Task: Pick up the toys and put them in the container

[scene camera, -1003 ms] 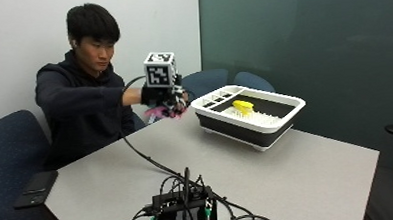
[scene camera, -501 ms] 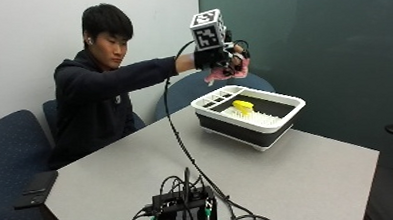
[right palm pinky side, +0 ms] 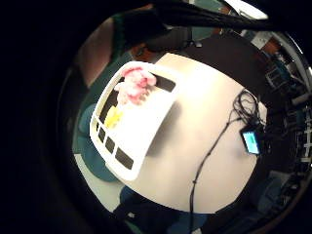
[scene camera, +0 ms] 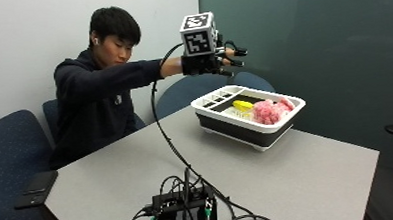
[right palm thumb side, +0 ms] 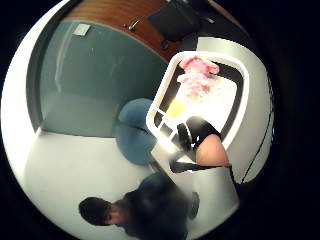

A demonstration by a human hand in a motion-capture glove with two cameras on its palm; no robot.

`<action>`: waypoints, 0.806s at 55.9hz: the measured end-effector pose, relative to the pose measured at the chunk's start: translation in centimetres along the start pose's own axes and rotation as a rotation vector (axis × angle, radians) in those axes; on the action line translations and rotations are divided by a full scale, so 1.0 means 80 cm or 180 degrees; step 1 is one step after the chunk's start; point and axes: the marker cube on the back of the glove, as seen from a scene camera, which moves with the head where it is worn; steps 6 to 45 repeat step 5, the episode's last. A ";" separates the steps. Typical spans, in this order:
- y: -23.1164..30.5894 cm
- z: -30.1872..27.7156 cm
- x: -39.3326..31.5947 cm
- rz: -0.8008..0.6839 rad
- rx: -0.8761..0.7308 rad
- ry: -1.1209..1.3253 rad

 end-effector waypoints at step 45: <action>0.024 -0.007 0.018 0.0003 -0.0015 -0.0010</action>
